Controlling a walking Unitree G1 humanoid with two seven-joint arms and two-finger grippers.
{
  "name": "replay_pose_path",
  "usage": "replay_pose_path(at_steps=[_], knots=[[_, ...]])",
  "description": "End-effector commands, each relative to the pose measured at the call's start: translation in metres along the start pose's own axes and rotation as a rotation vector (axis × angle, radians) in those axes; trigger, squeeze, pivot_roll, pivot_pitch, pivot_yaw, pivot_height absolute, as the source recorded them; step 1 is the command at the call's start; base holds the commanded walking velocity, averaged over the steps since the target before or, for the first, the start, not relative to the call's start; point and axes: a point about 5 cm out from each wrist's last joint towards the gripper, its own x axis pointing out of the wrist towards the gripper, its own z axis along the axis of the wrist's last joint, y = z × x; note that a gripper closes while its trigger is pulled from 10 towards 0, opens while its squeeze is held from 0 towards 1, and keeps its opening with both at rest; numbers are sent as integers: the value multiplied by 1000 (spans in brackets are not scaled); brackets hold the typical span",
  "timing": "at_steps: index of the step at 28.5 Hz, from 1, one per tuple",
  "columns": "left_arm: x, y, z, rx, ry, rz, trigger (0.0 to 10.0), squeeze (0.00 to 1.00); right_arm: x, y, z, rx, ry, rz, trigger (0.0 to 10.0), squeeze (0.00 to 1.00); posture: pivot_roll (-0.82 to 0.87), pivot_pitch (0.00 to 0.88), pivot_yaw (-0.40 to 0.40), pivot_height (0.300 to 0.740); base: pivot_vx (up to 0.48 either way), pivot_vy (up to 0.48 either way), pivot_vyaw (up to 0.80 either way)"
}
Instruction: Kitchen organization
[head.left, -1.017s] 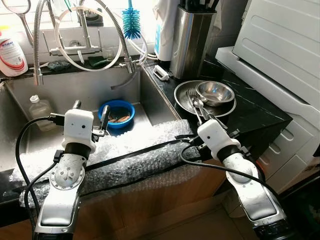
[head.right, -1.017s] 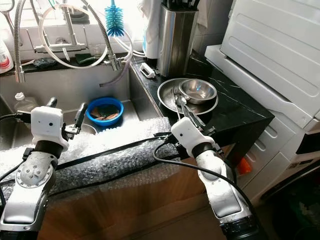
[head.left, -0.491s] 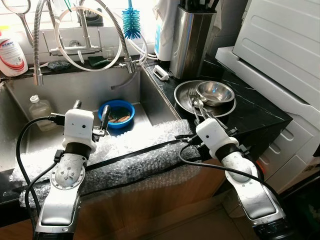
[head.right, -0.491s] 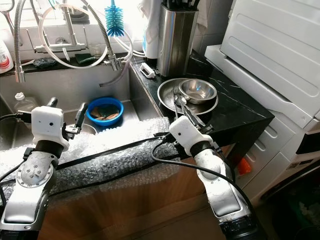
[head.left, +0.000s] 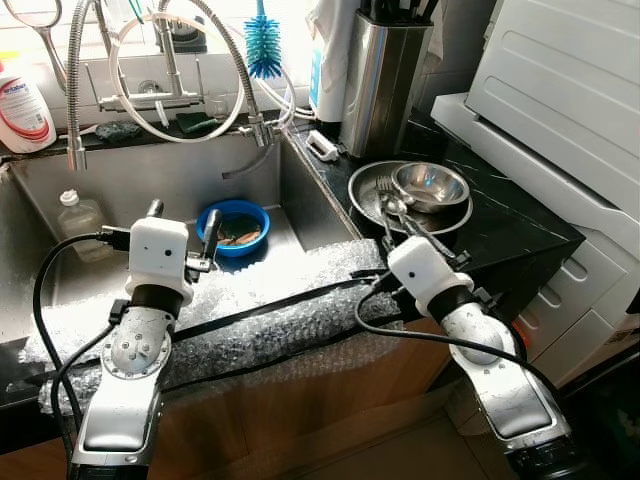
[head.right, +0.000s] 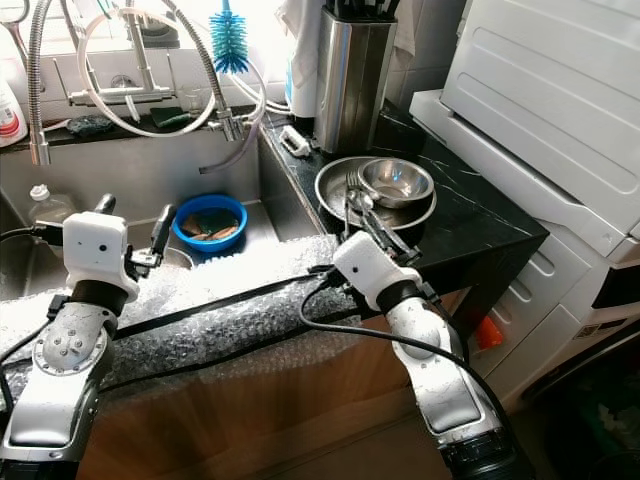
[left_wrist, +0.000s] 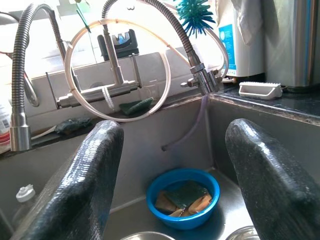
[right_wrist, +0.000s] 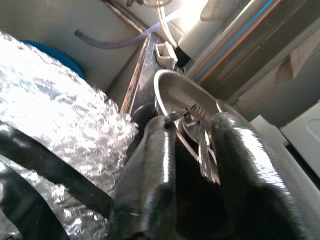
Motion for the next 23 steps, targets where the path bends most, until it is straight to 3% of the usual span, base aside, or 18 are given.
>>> replay_pose_path(at_steps=[1,15,23], knots=[[3,-3,2,9,-12,-2,10000,0,2,-5,4,-11,-19,-10,0,0,-31,0,-87,727,0,0,0],[4,-2,2,10,-16,0,10000,0,4,-15,2,-25,-24,-75,0,0,-32,0,-86,727,0,0,0],[4,-3,2,9,-18,0,10000,0,4,-30,7,-32,-51,-191,0,0,-30,0,-87,727,0,0,0]])
